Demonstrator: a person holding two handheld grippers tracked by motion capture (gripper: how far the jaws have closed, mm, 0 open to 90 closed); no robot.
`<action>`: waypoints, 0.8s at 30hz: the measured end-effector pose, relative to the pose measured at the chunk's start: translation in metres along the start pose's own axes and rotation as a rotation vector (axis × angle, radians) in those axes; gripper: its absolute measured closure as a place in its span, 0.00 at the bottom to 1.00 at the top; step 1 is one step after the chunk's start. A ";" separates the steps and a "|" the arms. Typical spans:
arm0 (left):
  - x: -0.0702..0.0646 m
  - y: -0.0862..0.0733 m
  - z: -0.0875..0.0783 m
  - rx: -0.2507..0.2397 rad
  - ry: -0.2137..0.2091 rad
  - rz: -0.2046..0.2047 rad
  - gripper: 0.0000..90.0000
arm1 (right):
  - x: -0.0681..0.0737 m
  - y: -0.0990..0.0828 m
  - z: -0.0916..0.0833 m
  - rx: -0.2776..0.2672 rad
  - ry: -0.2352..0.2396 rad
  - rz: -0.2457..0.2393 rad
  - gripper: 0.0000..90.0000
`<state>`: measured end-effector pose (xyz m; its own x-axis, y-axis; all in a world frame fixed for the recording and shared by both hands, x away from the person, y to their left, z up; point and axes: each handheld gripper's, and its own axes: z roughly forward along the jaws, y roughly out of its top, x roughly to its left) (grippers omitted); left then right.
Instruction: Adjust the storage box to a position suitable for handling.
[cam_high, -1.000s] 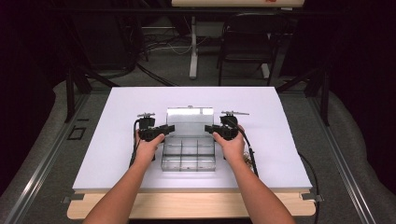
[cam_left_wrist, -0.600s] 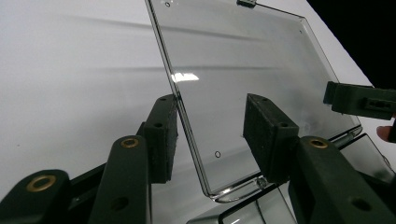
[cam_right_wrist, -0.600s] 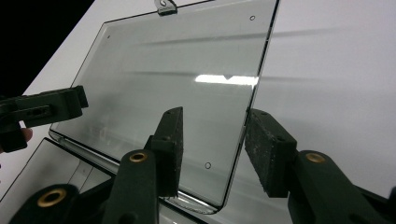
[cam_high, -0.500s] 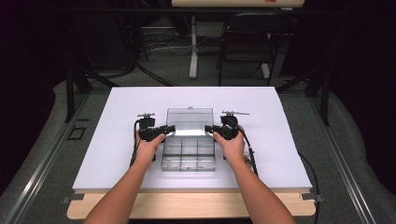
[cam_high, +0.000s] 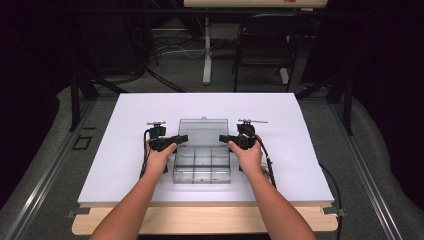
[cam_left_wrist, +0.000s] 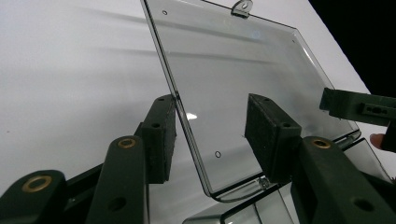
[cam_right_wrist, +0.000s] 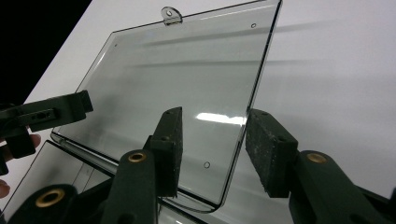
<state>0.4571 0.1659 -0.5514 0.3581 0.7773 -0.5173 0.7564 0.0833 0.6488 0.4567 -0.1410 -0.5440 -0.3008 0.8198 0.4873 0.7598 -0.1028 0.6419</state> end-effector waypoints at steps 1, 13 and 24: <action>0.000 0.000 0.000 0.001 0.000 -0.001 0.60 | 0.000 0.000 0.000 0.000 -0.001 0.001 0.63; 0.002 0.000 0.002 0.014 -0.011 -0.044 0.60 | -0.002 0.000 0.002 0.015 0.007 0.049 0.63; 0.005 -0.002 0.004 0.028 -0.022 -0.089 0.58 | -0.001 -0.001 0.003 0.022 -0.026 0.024 0.59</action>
<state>0.4596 0.1672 -0.5577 0.3005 0.7538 -0.5843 0.8007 0.1336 0.5840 0.4578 -0.1399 -0.5473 -0.2675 0.8315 0.4869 0.7793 -0.1105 0.6168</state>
